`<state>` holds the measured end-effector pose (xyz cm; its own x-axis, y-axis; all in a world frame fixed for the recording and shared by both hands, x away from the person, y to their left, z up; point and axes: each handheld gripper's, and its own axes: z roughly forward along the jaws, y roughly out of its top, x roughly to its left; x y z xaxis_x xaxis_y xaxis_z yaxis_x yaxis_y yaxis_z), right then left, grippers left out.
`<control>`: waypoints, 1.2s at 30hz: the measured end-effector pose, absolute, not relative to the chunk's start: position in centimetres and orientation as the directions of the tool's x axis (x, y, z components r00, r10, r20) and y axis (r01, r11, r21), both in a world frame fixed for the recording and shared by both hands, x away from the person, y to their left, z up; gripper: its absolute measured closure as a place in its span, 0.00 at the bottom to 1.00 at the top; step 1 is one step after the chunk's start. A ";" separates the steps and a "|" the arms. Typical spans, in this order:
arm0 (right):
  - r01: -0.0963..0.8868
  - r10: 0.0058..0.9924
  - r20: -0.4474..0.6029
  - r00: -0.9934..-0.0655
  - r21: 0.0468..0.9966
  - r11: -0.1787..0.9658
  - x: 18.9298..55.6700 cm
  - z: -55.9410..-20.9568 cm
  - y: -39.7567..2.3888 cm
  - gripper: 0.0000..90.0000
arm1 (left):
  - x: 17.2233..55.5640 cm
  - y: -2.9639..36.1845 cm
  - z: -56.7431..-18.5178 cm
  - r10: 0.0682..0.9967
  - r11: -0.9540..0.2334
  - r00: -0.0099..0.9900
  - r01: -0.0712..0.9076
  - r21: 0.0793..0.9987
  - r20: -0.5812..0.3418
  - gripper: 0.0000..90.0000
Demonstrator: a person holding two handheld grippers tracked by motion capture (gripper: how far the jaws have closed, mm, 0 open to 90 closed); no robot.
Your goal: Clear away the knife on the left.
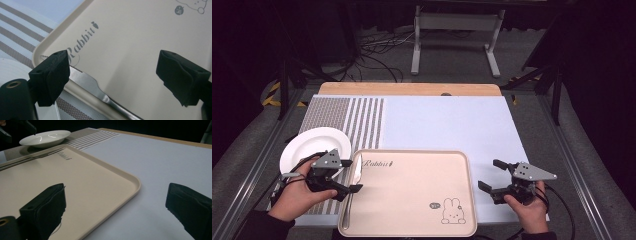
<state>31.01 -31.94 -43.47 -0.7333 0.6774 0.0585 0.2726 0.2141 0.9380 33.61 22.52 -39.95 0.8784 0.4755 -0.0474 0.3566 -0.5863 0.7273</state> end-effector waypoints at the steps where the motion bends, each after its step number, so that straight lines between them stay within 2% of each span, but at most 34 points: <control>1: 0.272 0.677 0.059 -0.733 0.938 0.214 31.0 -43.5 -32.0 0.04 | 33.5 22.7 -39.9 0.477 -0.575 0.878 0.352 0.739 -0.046 0.14; 9: 0.264 0.673 0.052 -0.737 0.940 0.217 31.0 -43.4 -32.0 0.03 | 32.7 24.3 -40.0 0.489 -0.485 0.872 0.303 0.820 -0.034 0.12; 13: 0.261 0.671 0.050 -0.740 0.941 0.217 31.0 -43.4 -32.0 0.03 | 32.4 25.7 -40.1 0.501 -0.437 0.864 0.295 0.850 -0.042 0.07; 27: 0.254 0.666 0.046 -0.745 0.942 0.220 30.9 -43.4 -32.0 0.03 | 31.0 28.6 -42.0 0.535 -0.325 0.844 0.248 0.913 -0.038 0.05; 36: 0.250 0.665 0.044 -0.746 0.943 0.218 31.0 -43.5 -32.0 0.03 | 30.6 30.3 -44.0 0.556 -0.293 0.830 0.238 0.926 -0.038 0.05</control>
